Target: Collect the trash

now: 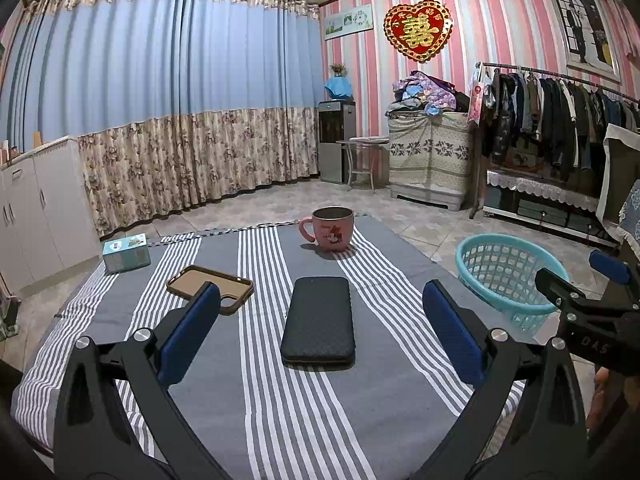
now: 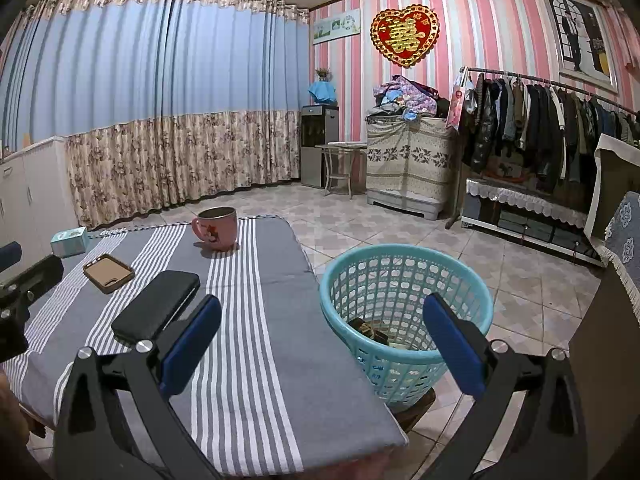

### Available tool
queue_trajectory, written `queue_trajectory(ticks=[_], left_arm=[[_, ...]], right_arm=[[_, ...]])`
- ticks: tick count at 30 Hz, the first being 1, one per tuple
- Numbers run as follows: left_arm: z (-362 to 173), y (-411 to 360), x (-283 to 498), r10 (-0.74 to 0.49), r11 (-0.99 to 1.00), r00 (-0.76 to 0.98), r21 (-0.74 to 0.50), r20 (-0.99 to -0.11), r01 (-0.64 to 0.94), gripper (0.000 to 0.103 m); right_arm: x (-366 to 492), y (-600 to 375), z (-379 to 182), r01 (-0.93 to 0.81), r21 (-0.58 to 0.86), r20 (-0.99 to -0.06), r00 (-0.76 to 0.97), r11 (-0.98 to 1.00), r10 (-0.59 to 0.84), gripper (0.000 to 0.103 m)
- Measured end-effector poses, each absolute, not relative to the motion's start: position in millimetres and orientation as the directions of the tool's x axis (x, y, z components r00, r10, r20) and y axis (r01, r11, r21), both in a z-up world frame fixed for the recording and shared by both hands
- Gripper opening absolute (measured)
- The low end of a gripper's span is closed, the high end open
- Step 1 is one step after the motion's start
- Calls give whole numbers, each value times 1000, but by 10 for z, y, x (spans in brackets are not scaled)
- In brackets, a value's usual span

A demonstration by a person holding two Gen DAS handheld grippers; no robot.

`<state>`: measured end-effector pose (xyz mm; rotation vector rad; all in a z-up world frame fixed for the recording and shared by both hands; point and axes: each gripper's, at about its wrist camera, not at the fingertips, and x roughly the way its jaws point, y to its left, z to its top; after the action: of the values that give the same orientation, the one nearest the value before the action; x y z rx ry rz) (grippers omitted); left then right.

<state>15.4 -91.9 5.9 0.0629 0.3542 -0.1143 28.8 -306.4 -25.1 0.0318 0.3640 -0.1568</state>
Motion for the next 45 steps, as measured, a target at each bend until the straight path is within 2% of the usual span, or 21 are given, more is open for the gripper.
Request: queue_trajectory(ticks=[45], left_arm=[[79, -906, 142, -102, 992, 934, 38, -343, 122, 98]], right_arm=[[328, -3076, -202, 159, -4, -347, 926, 987, -150, 99]])
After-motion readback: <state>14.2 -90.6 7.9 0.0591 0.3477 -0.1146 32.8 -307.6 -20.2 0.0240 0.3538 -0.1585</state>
